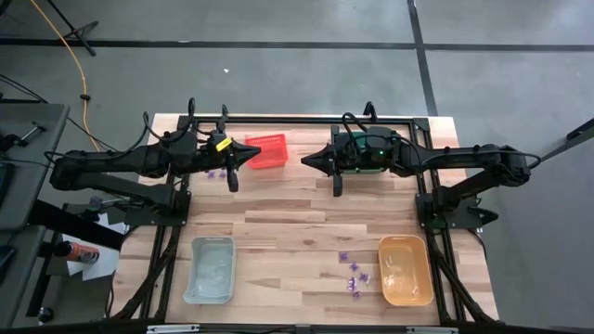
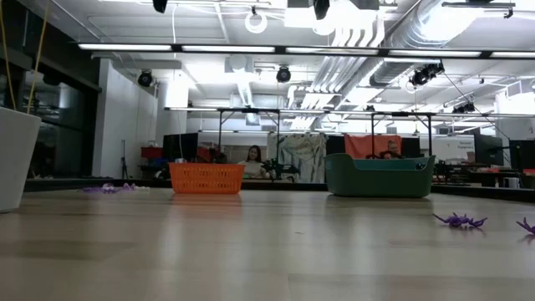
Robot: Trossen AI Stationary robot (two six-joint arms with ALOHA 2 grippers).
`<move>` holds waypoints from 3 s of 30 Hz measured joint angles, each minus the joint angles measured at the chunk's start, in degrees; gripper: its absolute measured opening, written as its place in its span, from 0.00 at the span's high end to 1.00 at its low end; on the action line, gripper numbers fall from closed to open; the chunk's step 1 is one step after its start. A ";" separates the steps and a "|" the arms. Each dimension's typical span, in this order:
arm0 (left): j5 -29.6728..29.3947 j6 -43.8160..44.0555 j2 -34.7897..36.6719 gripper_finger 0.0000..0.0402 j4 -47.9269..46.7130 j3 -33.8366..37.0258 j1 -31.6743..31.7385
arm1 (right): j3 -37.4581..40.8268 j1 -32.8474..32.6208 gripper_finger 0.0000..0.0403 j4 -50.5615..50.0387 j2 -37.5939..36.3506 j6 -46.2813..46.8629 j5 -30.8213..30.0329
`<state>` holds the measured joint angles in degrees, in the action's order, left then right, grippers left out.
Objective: Sort Halloween decoration
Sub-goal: Put the white bone toy into the yellow bin
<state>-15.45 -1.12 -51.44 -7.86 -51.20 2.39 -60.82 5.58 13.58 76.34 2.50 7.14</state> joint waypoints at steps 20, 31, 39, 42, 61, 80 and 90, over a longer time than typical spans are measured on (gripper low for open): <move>-4.33 3.22 0.00 0.99 -2.36 0.00 0.06 | 0.00 0.00 1.00 -0.67 0.00 0.16 -1.09; -4.50 14.40 -3.24 0.93 -26.72 -0.04 23.87 | 0.02 0.15 1.00 -0.79 2.44 0.26 -1.14; -0.76 18.96 -17.50 0.72 -37.73 -0.04 44.04 | 0.02 0.15 1.00 -0.71 6.00 6.49 -1.15; 3.09 20.06 -22.89 0.64 -41.07 0.00 47.34 | 0.02 -0.08 1.00 -0.63 6.74 7.79 -1.16; 9.46 28.11 -35.45 0.58 -41.91 5.92 49.03 | 0.02 -1.17 1.00 -1.46 6.99 12.60 -0.88; 10.94 27.41 -31.28 0.59 -36.13 8.41 48.42 | 0.02 -1.51 1.00 -1.72 6.99 12.51 -0.68; 9.39 30.97 -33.38 0.59 -29.97 8.46 48.48 | 0.02 -1.51 1.00 -1.73 6.99 12.51 -0.68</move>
<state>-6.07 29.85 -84.82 -37.82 -42.74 50.87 -60.80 4.08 11.86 83.33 15.00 6.46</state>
